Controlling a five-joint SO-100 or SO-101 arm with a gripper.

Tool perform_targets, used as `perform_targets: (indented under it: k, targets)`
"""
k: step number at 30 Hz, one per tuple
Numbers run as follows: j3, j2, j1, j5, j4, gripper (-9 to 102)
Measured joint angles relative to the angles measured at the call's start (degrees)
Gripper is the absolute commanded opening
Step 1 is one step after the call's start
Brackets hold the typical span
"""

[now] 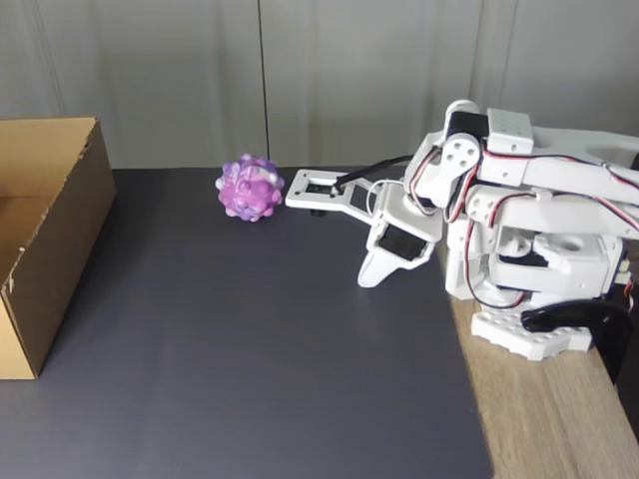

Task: Grasp a ball and put it in the box.

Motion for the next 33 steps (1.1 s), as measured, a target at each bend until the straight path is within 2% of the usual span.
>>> perform_targets:
  k: [7,19,24,33]
  targets:
    - [0.00,-1.05,1.14,0.35,-5.01,0]
    - [-9.84,-4.22,1.93,1.76,-6.94,0]
    - [-18.63,-15.12,3.96,2.64,-11.51,0]
    - [-43.24,-43.42,8.61,4.31,-20.21,0]
